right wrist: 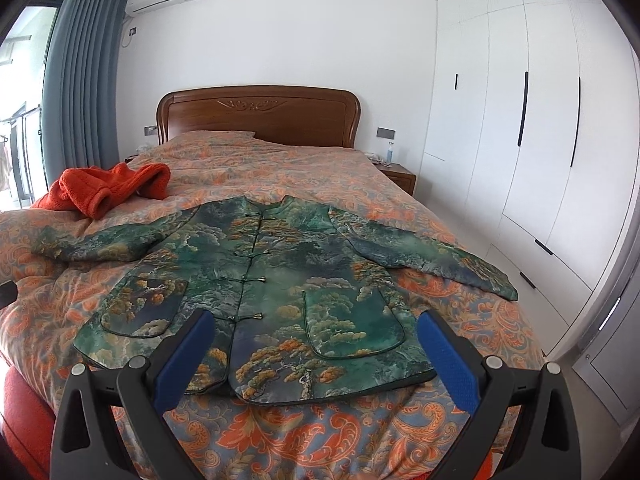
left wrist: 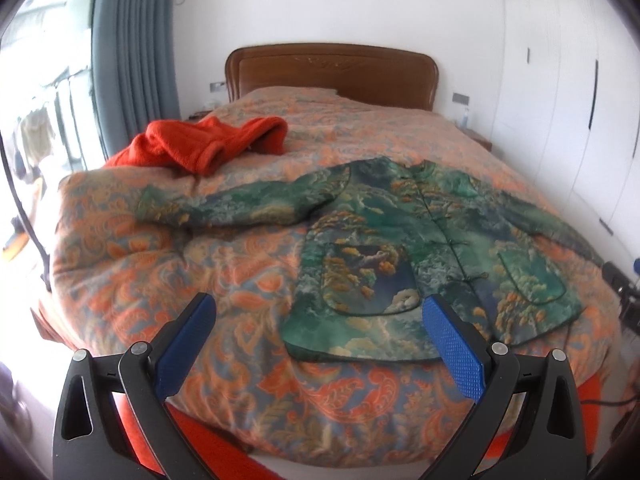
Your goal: Fold large clothes
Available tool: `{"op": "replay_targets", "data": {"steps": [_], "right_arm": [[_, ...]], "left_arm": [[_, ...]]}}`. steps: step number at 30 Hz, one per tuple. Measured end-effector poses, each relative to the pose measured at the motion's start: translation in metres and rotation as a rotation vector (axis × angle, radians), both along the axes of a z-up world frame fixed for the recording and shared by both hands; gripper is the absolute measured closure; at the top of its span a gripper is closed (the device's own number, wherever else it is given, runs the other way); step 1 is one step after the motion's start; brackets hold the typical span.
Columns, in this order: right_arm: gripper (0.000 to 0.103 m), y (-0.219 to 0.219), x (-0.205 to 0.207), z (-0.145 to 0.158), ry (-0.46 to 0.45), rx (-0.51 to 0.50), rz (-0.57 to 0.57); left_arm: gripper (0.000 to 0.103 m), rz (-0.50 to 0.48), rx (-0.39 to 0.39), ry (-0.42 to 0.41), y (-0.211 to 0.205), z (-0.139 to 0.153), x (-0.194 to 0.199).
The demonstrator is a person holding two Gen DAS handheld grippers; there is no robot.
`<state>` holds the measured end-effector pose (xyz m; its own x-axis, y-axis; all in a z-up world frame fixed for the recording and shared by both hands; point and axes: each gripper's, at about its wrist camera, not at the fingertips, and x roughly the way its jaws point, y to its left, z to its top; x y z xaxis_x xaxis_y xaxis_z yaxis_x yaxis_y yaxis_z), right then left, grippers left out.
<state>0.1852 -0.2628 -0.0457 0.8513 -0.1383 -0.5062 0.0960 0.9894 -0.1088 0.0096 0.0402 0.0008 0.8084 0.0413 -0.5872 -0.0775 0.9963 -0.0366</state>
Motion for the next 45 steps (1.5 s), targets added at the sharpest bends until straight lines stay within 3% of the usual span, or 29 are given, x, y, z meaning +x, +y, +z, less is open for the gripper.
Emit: {"op": "replay_targets", "data": {"steps": [7,19,23,27,31,34,39,42,45], "right_arm": [[0.000,0.000,0.012,-0.008,0.022,-0.012,-0.005],[0.000,-0.024,0.017,0.000,-0.045,-0.017,0.000],[0.000,-0.062,0.032,-0.005,-0.048,-0.043,-0.035],[0.000,-0.122,0.053,-0.017,-0.043,-0.025,-0.186],[0.000,-0.204,0.087,-0.037,-0.004,0.121,-0.271],[0.000,-0.272,0.108,-0.051,-0.009,0.302,-0.333],[0.000,-0.387,0.143,-0.095,0.000,0.706,-0.418],[0.000,-0.436,0.158,-0.136,0.033,0.940,-0.492],[0.000,-0.462,0.164,-0.169,-0.005,1.151,-0.561]], "left_arm": [[0.000,0.010,0.026,0.013,0.001,-0.008,0.002],[0.000,0.012,0.041,0.015,-0.001,-0.010,0.011],[0.000,-0.006,0.044,0.029,-0.008,-0.013,0.016],[0.000,-0.019,0.031,0.044,-0.012,-0.014,0.019],[0.000,-0.023,0.042,0.041,-0.017,-0.012,0.018],[0.000,-0.023,0.048,0.045,-0.021,-0.011,0.018],[0.000,-0.034,0.057,0.069,-0.028,-0.015,0.020],[0.000,-0.044,0.070,0.084,-0.035,-0.017,0.021],[0.000,-0.051,0.077,0.099,-0.041,-0.017,0.024]]}}
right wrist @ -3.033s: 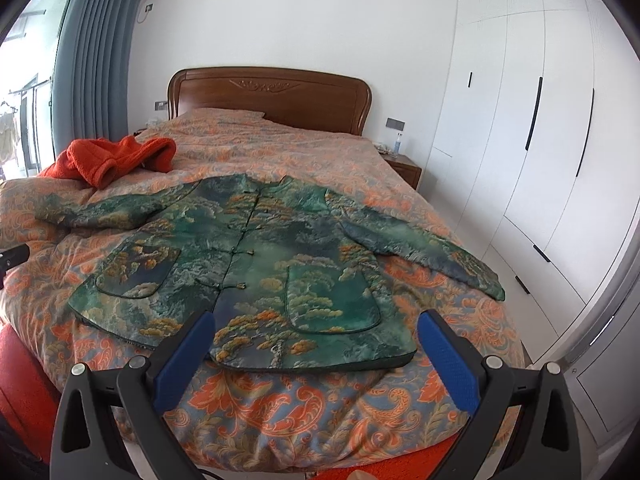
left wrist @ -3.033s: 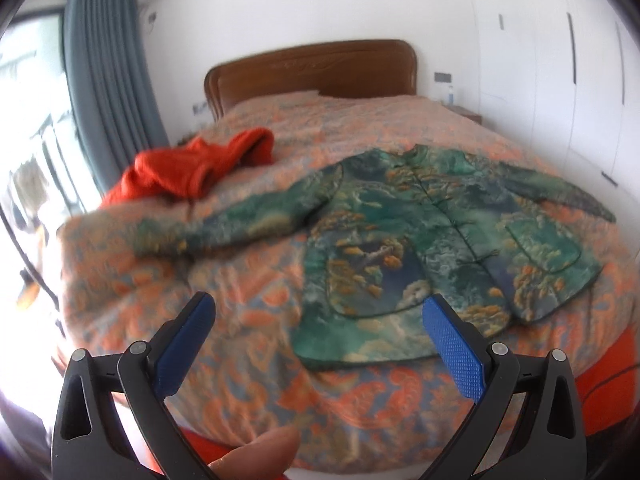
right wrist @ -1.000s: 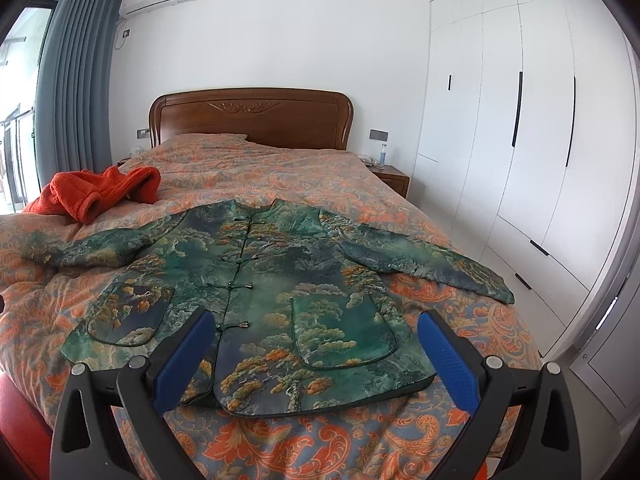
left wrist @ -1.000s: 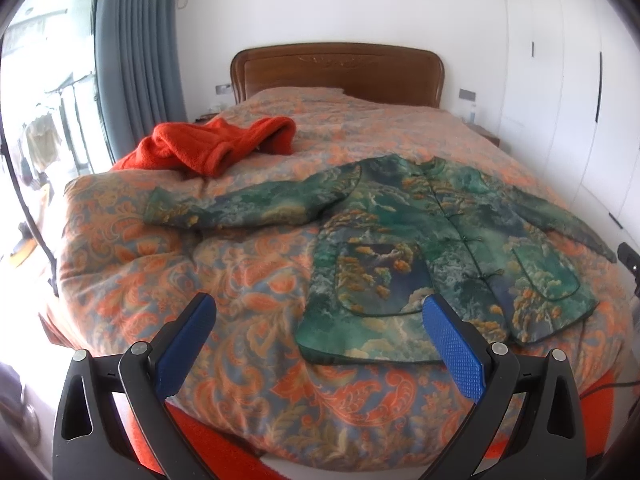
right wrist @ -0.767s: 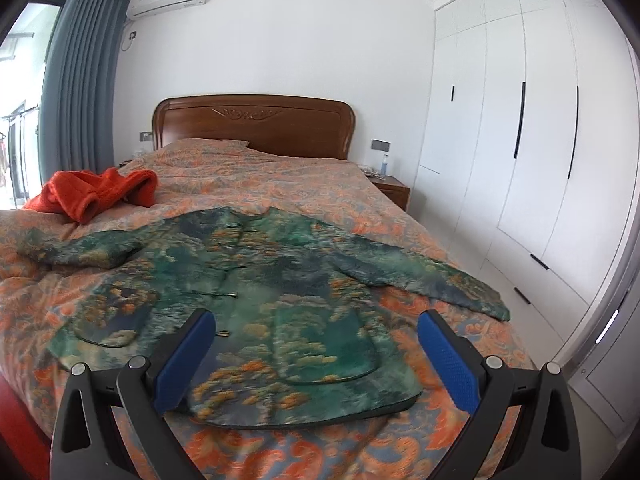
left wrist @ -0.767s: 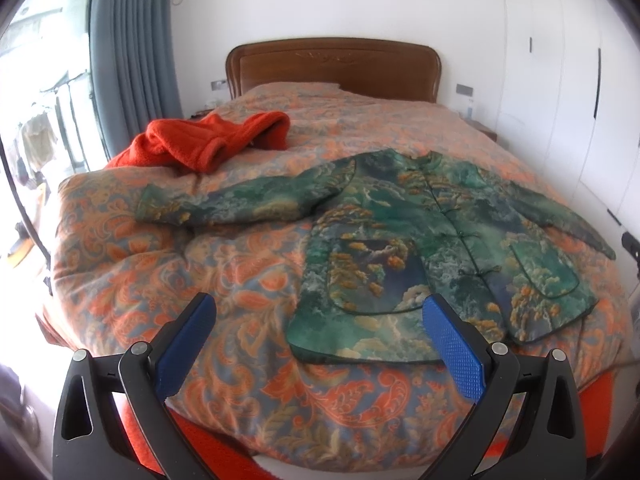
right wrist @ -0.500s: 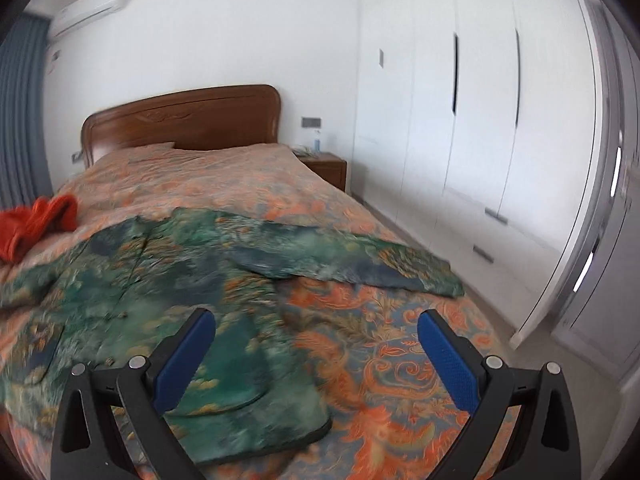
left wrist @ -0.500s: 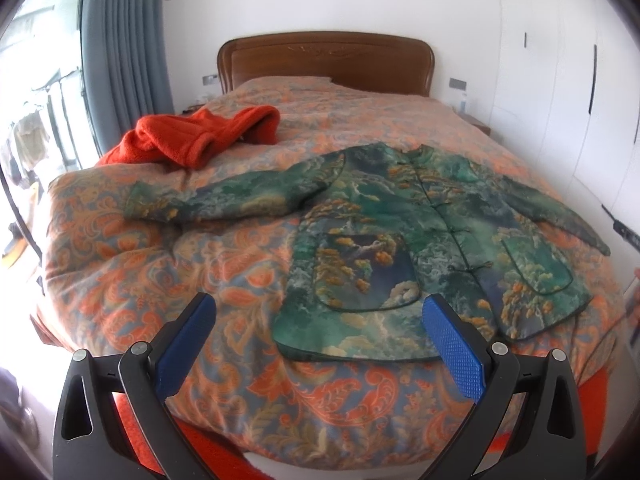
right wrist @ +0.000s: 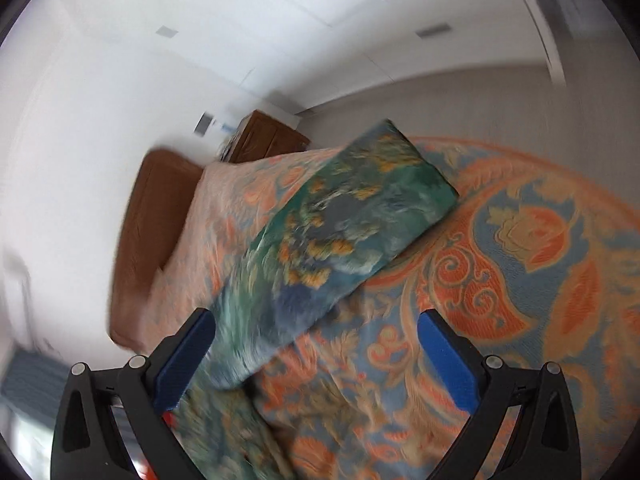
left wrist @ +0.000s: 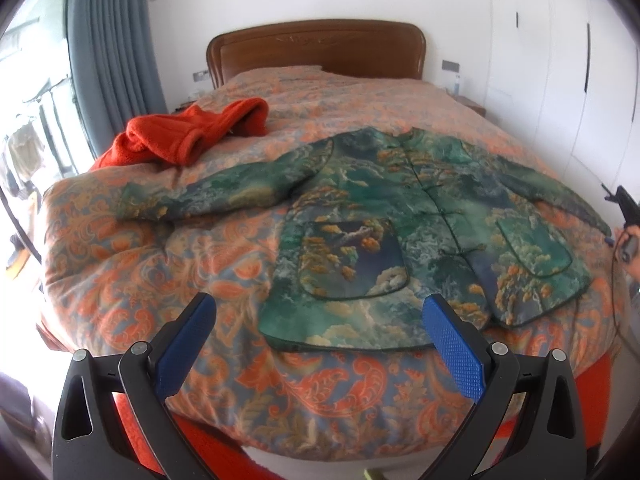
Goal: Fold large clothes
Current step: 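Grasp the side edge of the green jacket with the right tool and lift, then fold the held jacket side over the back with the right tool, release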
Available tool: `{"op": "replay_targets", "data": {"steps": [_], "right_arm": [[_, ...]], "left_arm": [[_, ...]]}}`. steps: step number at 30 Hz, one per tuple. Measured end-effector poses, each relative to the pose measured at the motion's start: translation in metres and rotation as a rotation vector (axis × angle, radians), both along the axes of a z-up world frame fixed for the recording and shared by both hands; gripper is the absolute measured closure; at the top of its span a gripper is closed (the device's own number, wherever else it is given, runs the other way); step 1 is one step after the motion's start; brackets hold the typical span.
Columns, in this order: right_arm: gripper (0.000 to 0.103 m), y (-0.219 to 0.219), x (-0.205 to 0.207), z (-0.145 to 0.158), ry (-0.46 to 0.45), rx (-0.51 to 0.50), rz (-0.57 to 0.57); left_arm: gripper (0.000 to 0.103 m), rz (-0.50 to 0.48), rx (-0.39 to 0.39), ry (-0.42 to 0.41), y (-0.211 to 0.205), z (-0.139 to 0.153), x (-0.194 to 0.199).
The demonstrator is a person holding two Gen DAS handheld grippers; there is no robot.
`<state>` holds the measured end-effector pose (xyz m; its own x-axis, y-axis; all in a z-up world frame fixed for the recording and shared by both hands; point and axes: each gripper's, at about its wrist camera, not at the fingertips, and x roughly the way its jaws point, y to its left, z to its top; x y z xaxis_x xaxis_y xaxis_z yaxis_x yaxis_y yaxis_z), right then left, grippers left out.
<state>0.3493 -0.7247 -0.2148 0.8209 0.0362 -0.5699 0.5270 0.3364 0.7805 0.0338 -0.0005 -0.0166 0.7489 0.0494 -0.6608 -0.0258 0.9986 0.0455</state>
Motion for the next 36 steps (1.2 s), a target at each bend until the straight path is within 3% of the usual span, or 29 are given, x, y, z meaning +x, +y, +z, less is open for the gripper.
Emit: {"op": "replay_targets", "data": {"steps": [4,8,11,13,16,17,21,26,31,34,36], "right_arm": [[0.004,-0.015,0.018,-0.017,-0.015,0.017,-0.089],[0.042,-0.025,0.032,-0.031,0.047,0.012,-0.183],[0.087,-0.033,0.034,-0.037,0.096,0.000,-0.264],[0.091,-0.027,0.033,-0.022,0.093,-0.067,-0.270],[0.093,0.011,0.051,0.031,0.096,-0.363,-0.137],[0.093,0.042,0.060,0.057,0.064,-0.493,-0.025],[0.093,0.155,0.072,0.100,-0.053,-0.703,0.320],[0.093,0.284,0.087,0.084,-0.083,-0.742,0.667],[0.093,0.350,0.104,0.041,0.017,-0.759,0.824],[0.085,0.362,0.097,0.023,0.082,-0.716,0.871],[0.062,0.369,0.085,0.017,0.090,-0.710,0.888]], "left_arm": [[0.000,-0.005,0.020,0.011,-0.009,0.000,0.003],[0.000,-0.003,0.032,0.029,-0.015,-0.002,0.004],[0.000,-0.003,0.035,0.050,-0.016,-0.007,0.005],[0.000,-0.003,0.039,0.067,-0.017,-0.012,0.006],[0.000,-0.011,0.032,0.096,-0.018,-0.020,0.012],[0.000,-0.017,0.026,0.110,-0.020,-0.024,0.016],[0.000,-0.057,-0.030,0.132,-0.029,-0.029,0.025],[0.000,-0.099,-0.032,0.109,-0.044,-0.027,0.024],[0.000,-0.133,-0.006,0.121,-0.044,-0.029,0.025],[0.000,-0.167,-0.054,0.154,-0.043,-0.035,0.034],[0.000,-0.213,-0.127,0.189,-0.046,-0.041,0.047]]}}
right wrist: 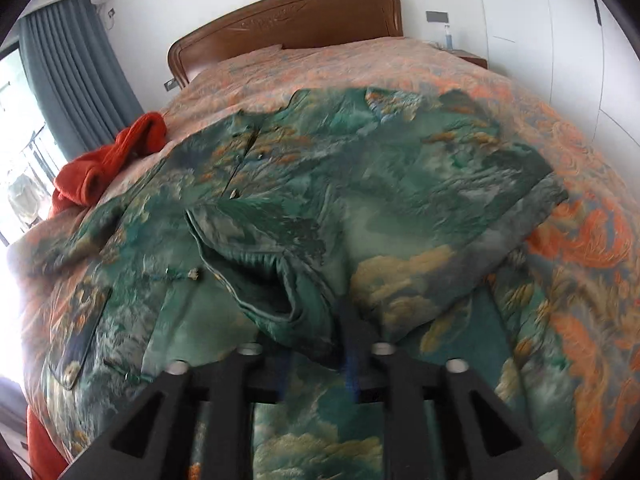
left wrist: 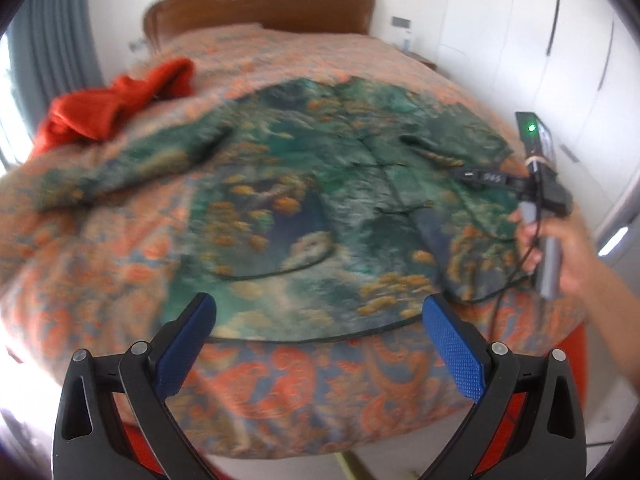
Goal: Fold large clothes
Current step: 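Fold the held jacket side over the back with the right tool, release, then grasp the opposite side edge of the jacket with the left tool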
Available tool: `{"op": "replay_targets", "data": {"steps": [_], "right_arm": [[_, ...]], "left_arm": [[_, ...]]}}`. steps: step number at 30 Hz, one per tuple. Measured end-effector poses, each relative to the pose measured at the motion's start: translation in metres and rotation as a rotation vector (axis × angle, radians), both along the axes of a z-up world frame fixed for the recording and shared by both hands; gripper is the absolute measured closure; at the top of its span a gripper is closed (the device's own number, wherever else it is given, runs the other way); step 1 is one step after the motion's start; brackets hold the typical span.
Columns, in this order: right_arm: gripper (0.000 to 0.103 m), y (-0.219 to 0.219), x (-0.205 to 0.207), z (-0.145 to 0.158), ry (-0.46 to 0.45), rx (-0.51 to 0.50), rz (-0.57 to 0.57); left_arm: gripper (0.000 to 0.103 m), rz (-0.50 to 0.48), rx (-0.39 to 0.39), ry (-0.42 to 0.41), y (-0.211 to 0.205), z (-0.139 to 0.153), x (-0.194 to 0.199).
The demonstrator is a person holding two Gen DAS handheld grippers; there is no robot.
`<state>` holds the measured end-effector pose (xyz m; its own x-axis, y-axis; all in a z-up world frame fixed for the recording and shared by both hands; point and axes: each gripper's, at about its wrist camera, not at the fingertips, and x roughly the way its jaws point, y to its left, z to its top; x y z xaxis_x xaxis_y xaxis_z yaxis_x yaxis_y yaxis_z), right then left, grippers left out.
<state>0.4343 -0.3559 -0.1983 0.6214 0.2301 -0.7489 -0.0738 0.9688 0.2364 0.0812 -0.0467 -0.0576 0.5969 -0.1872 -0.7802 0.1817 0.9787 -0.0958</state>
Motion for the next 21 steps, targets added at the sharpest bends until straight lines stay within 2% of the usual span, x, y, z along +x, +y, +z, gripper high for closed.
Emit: {"op": "replay_targets", "data": {"steps": [1,2,3,7,10,12,16,20,21], "right_arm": [[0.053,0.002,-0.005,-0.002,-0.002,0.010,0.016],[0.038,0.005,-0.014,-0.003,-0.002,0.018,0.029],[0.034,0.010,-0.024,0.002,-0.004,0.036,0.043],[0.034,0.007,-0.079,0.019,-0.076,0.086,0.072],[0.033,0.008,-0.124,0.025,-0.147,0.080,0.023],[0.033,0.008,-0.152,0.023,-0.161,0.087,-0.005],[0.033,0.006,-0.191,0.018,-0.164,0.116,-0.059],[0.033,0.007,-0.216,0.016,-0.170,0.109,-0.073],[0.033,0.007,-0.218,0.015,-0.174,0.110,-0.075]], "left_arm": [[0.000,-0.018,-0.032,0.016,-0.003,-0.002,0.006],[0.000,-0.043,-0.079,0.040,-0.007,-0.004,0.016],[0.000,-0.058,-0.114,0.054,-0.011,-0.006,0.024],[0.000,-0.112,-0.306,0.124,-0.034,-0.013,0.070],[0.001,-0.147,-0.405,0.178,-0.062,-0.023,0.108],[0.001,-0.173,-0.465,0.235,-0.088,-0.033,0.137],[0.001,-0.176,-0.486,0.332,-0.134,-0.058,0.181],[0.002,-0.118,-0.441,0.359,-0.164,-0.078,0.207],[0.006,-0.101,-0.428,0.359,-0.170,-0.081,0.210]]}}
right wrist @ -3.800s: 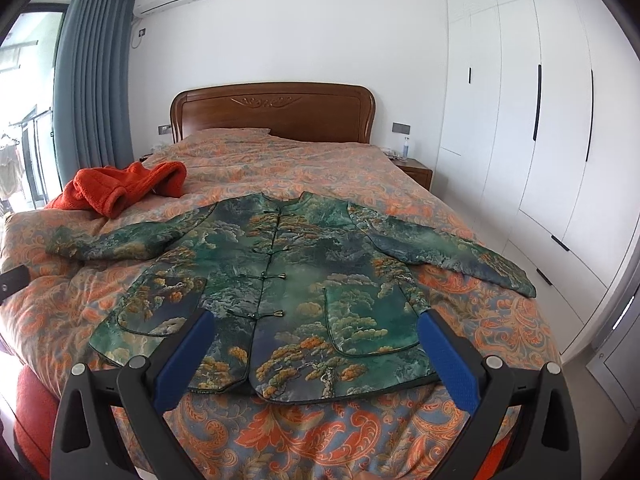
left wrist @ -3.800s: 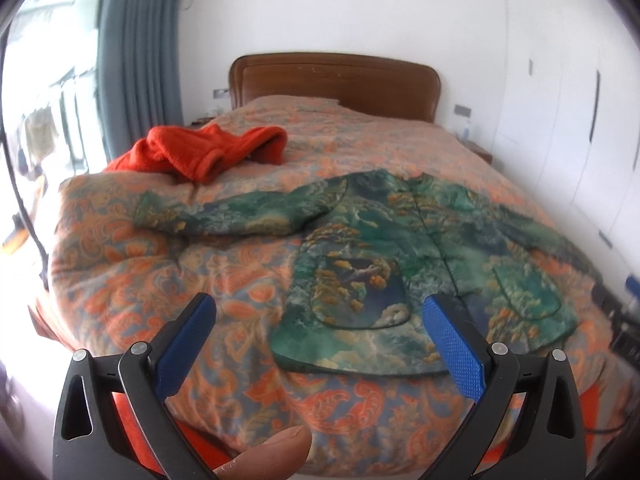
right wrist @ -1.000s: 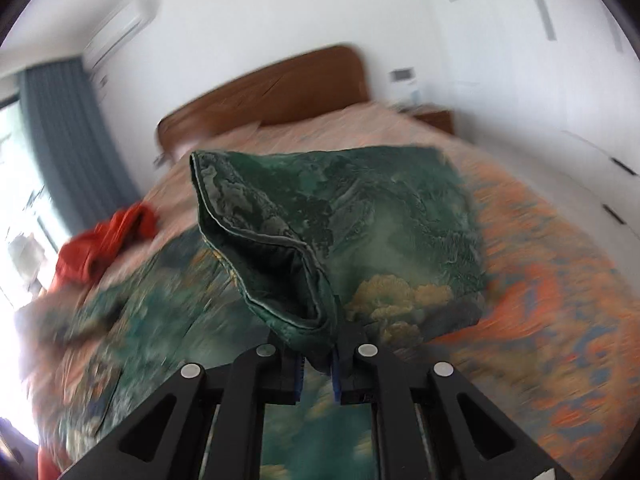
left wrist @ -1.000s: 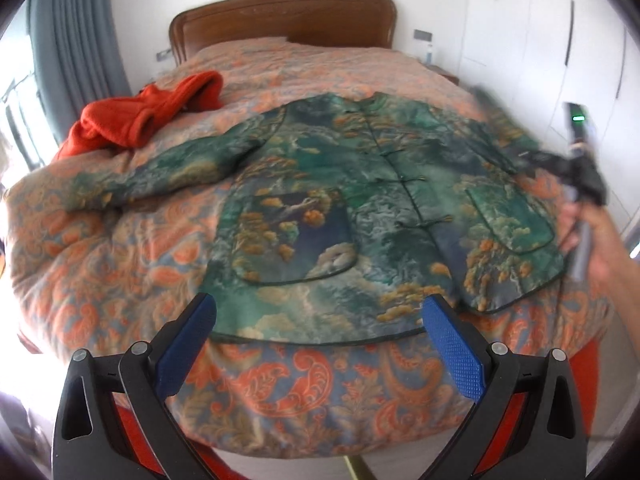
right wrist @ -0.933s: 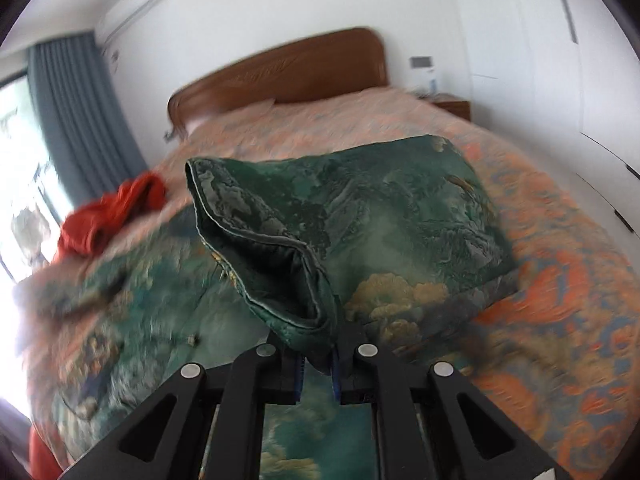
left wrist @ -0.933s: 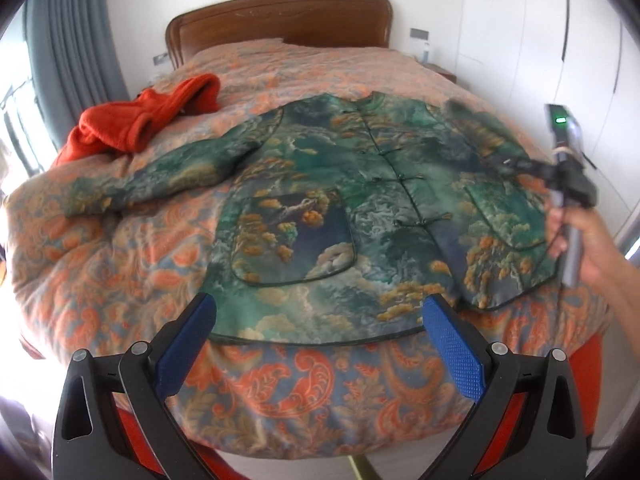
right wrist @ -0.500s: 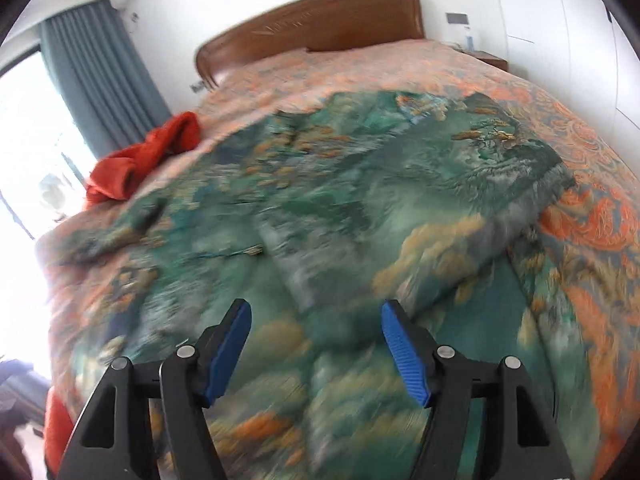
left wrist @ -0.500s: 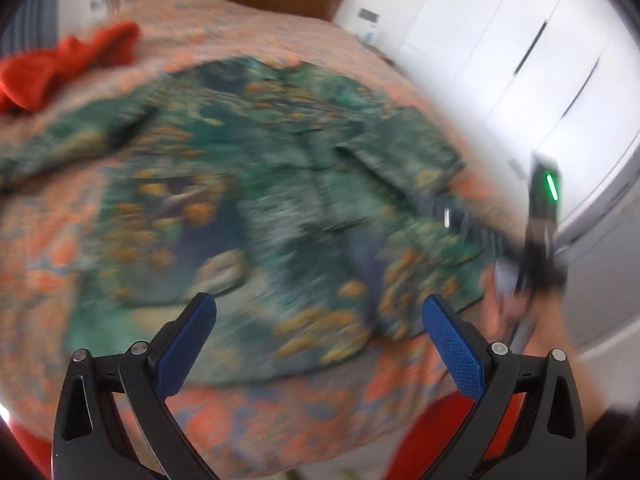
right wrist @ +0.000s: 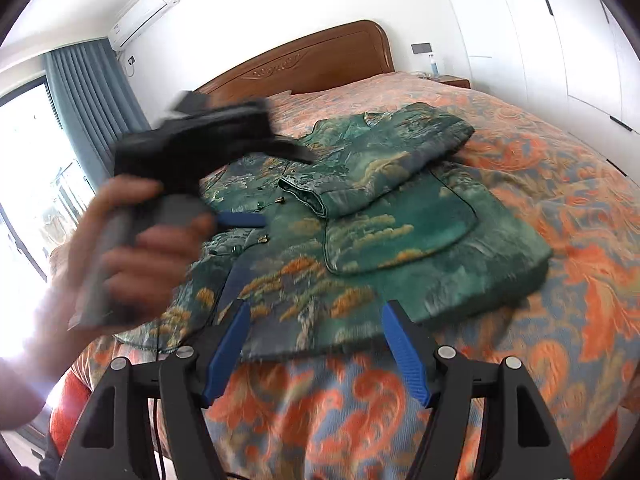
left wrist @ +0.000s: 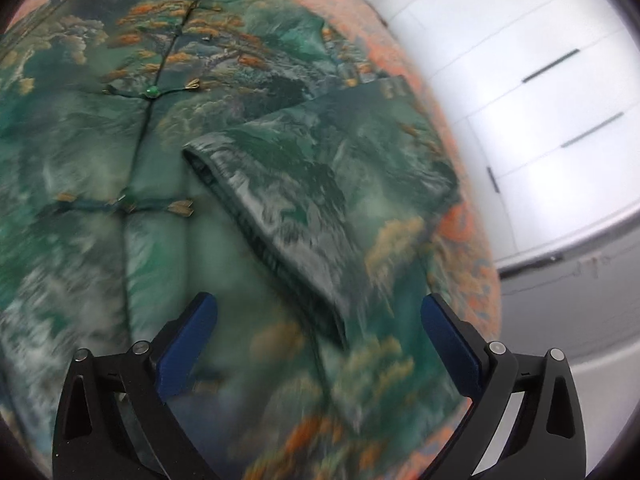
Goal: Fold large clothes
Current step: 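Grasp the opposite side edge of the jacket with the left tool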
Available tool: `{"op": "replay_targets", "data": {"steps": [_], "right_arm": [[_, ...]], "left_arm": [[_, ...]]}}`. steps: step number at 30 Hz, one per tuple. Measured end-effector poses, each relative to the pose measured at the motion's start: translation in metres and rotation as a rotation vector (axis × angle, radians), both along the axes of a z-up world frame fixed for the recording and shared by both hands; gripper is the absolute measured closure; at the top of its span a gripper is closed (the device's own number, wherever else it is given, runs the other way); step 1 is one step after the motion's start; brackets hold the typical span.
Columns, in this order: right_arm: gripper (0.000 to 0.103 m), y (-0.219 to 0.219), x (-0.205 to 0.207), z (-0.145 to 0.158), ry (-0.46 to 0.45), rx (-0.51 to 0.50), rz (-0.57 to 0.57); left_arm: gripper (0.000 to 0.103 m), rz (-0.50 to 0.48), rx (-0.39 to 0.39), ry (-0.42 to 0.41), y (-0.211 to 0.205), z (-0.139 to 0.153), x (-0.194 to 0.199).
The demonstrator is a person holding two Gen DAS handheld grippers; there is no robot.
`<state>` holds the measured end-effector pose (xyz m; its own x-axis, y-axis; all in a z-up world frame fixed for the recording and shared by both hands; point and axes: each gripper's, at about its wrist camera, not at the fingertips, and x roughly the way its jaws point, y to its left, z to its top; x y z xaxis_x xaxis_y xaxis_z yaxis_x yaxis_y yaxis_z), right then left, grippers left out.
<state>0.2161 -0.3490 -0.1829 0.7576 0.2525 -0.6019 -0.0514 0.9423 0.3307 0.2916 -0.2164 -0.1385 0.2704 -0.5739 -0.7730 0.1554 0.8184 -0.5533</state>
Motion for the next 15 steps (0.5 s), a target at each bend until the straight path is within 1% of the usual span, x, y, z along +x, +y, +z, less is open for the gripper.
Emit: {"op": "replay_targets", "data": {"steps": [2,3,4,5,6,7,8,9,11,15], "right_arm": [[0.033,-0.003,-0.008,-0.002,-0.002,0.004,-0.004],[0.033,-0.003,-0.009,-0.004,0.001,0.004,-0.006],[0.033,-0.003,-0.011,-0.006,0.003,0.003,-0.006],[0.033,-0.005,-0.013,-0.008,0.006,0.000,-0.012],[0.033,-0.006,-0.014,-0.010,0.006,0.000,-0.017],[0.033,-0.007,-0.017,-0.011,0.006,0.001,-0.021],[0.033,-0.009,-0.018,-0.013,0.010,0.004,-0.025],[0.033,-0.010,-0.019,-0.013,0.012,0.005,-0.028],[0.033,-0.013,-0.021,-0.014,0.007,0.012,-0.031],[0.033,-0.019,-0.024,-0.014,0.002,0.013,-0.043]], "left_arm": [[0.031,0.032,0.021,0.013,-0.007,-0.007,0.005],[0.062,0.038,0.027,0.032,-0.009,-0.011,0.008],[0.080,0.038,0.023,0.048,-0.009,-0.012,0.009],[0.084,0.039,0.017,0.060,-0.009,-0.013,0.011],[0.090,0.039,0.022,0.052,-0.008,-0.009,0.012],[0.093,0.030,0.025,0.037,-0.005,-0.004,0.013],[0.094,0.018,0.039,0.005,-0.004,0.004,0.015],[0.094,0.018,0.073,-0.048,0.000,0.018,0.017],[0.094,0.048,0.134,-0.156,0.014,0.048,0.029],[0.094,0.132,0.209,-0.256,0.050,0.085,0.066]]}}
